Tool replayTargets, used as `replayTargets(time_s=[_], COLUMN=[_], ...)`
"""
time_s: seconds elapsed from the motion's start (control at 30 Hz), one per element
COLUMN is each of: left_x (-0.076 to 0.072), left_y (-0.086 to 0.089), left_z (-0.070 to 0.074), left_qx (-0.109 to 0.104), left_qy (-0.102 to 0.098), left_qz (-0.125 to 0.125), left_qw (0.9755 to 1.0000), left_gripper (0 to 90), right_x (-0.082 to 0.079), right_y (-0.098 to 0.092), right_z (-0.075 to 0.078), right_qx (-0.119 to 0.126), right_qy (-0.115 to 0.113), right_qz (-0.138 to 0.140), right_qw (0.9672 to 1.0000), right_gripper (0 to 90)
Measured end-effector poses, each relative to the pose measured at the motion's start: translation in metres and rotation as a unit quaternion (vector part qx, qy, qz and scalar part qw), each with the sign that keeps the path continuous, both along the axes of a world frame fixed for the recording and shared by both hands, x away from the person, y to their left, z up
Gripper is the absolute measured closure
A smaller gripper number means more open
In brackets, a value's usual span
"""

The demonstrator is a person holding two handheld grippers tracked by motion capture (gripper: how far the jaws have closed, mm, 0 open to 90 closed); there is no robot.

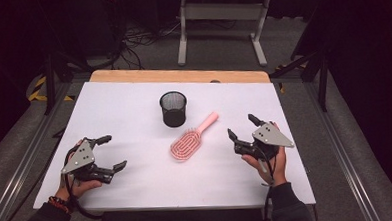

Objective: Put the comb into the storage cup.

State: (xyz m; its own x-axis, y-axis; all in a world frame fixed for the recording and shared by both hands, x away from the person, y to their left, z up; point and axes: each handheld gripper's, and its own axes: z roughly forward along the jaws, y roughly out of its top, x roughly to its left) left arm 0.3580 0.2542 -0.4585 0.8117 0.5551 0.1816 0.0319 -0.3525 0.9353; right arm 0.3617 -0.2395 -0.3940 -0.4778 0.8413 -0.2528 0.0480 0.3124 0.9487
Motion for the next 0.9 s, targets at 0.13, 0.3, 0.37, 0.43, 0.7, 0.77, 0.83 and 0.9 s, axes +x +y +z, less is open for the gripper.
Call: replayTargets(time_s=[0.13, 0.3, 0.37, 0.43, 0.7, 0.77, 0.83, 0.9], left_x=[0.001, 0.002, 0.001, 0.001, 0.001, 0.001, 0.001, 0.000], left_y=[-0.002, -0.003, -0.002, -0.001, 0.000, 0.001, 0.001, 0.001], left_z=[-0.001, -0.002, -0.001, -0.001, 0.000, 0.000, 0.000, 0.000], left_qx=[0.000, 0.002, 0.002, 0.000, -0.006, -0.005, -0.006, -0.009], left_qy=[0.001, 0.005, 0.003, 0.003, 0.001, 0.001, 0.001, 0.000], left_qz=[-0.001, -0.003, -0.004, -0.002, -0.003, -0.002, -0.003, -0.004], left_qw=[1.0000, 1.0000, 1.0000, 1.0000, 1.0000, 1.0000, 1.0000, 0.9999], left_gripper=[5.8, 6.2, 6.2, 6.2, 6.2, 6.2, 6.2, 6.3], right_x=[0.014, 0.027, 0.032, 0.036, 0.056, 0.060, 0.064, 0.069], right_y=[0.004, 0.010, 0.013, 0.016, 0.033, 0.036, 0.040, 0.043], right_z=[-0.001, -0.001, -0.001, 0.000, 0.004, 0.007, 0.008, 0.009], right_qx=[0.004, 0.011, 0.010, 0.009, -0.010, -0.010, -0.014, -0.013], right_qy=[0.010, 0.029, 0.036, 0.039, 0.047, 0.047, 0.046, 0.050], right_qz=[0.008, 0.022, 0.026, 0.030, 0.037, 0.039, 0.040, 0.041], right_qw=[0.9999, 0.9993, 0.9989, 0.9987, 0.9982, 0.9981, 0.9980, 0.9978], right_gripper=[44.8, 68.1, 74.6, 80.4, 89.1, 89.2, 89.2, 89.3])
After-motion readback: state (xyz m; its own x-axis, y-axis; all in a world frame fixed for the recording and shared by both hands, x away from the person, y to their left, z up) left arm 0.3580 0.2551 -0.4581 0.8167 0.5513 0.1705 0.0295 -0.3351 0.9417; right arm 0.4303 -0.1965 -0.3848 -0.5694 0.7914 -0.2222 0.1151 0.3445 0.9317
